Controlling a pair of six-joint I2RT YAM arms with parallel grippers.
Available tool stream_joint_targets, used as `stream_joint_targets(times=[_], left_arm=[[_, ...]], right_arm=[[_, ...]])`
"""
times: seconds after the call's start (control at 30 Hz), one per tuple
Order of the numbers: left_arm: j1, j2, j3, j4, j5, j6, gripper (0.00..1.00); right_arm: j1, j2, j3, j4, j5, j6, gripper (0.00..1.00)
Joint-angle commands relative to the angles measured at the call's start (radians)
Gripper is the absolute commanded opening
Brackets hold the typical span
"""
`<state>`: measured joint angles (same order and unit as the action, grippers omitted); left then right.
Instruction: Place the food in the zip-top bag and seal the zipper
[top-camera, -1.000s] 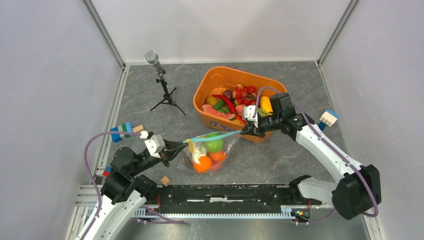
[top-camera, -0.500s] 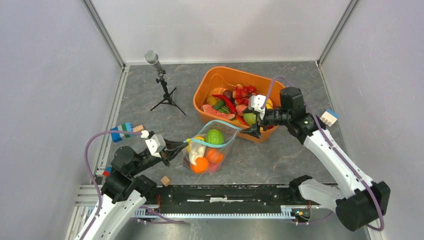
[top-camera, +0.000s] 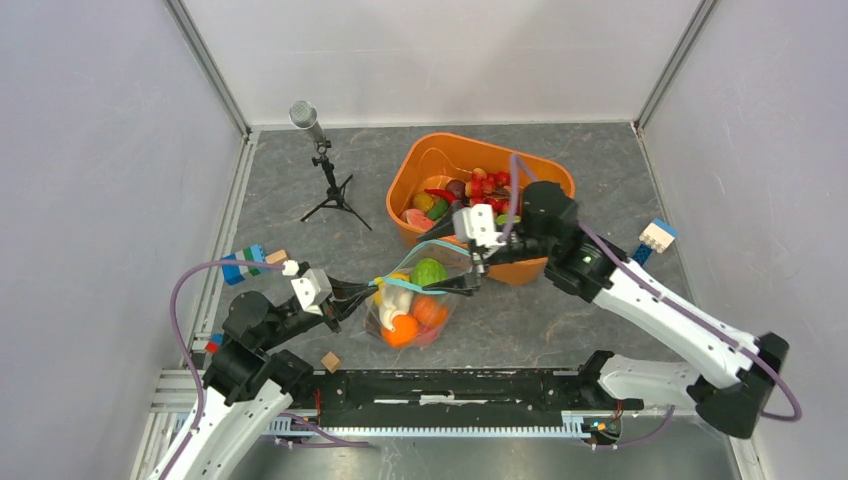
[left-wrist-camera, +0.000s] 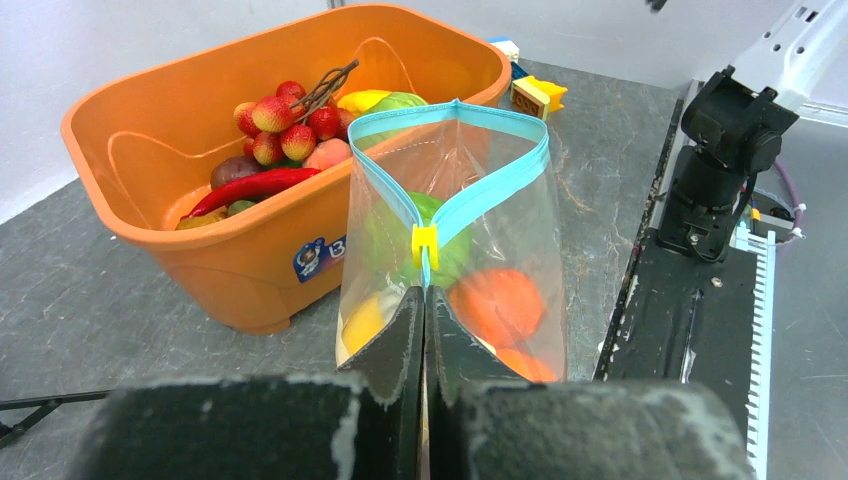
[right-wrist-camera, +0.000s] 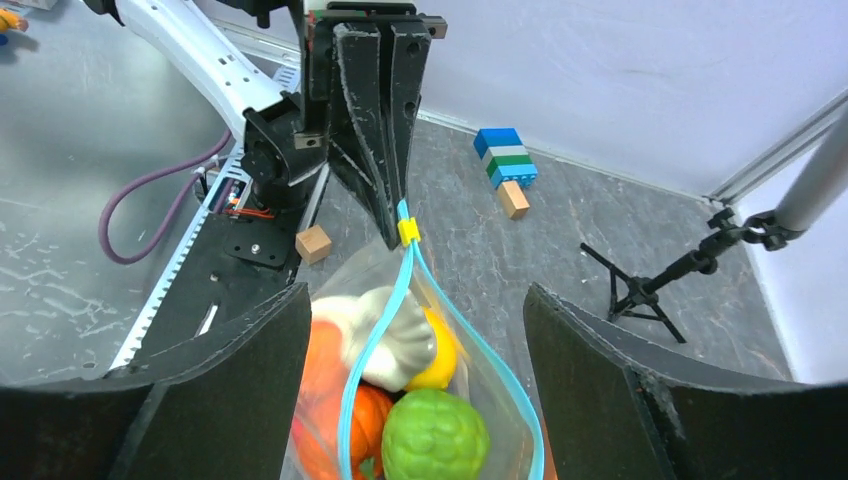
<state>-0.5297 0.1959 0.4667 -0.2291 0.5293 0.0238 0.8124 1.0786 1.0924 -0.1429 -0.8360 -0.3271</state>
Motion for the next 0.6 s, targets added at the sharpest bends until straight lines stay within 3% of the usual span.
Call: stream_joint_targets(times=[0.0, 0.27, 0.57], left_arm=[[0.005, 0.004, 0.041, 0.085, 0.024, -0.001, 0.02], [0.005, 0.003, 0.04, 0.083, 0.033, -0.007, 0.02], [0.005, 0.005, 0.043, 0.083, 0.04, -0.004, 0.02]], right_arm=[[0.094, 0.107, 0.102, 0.006, 0.108, -0.006, 0.81], [0.193, 0.258, 0.173, -0.006, 0.163, -0.027, 0.68], [0.212, 0.318, 0.177, 0.011, 0.161, -0.039, 0.52]])
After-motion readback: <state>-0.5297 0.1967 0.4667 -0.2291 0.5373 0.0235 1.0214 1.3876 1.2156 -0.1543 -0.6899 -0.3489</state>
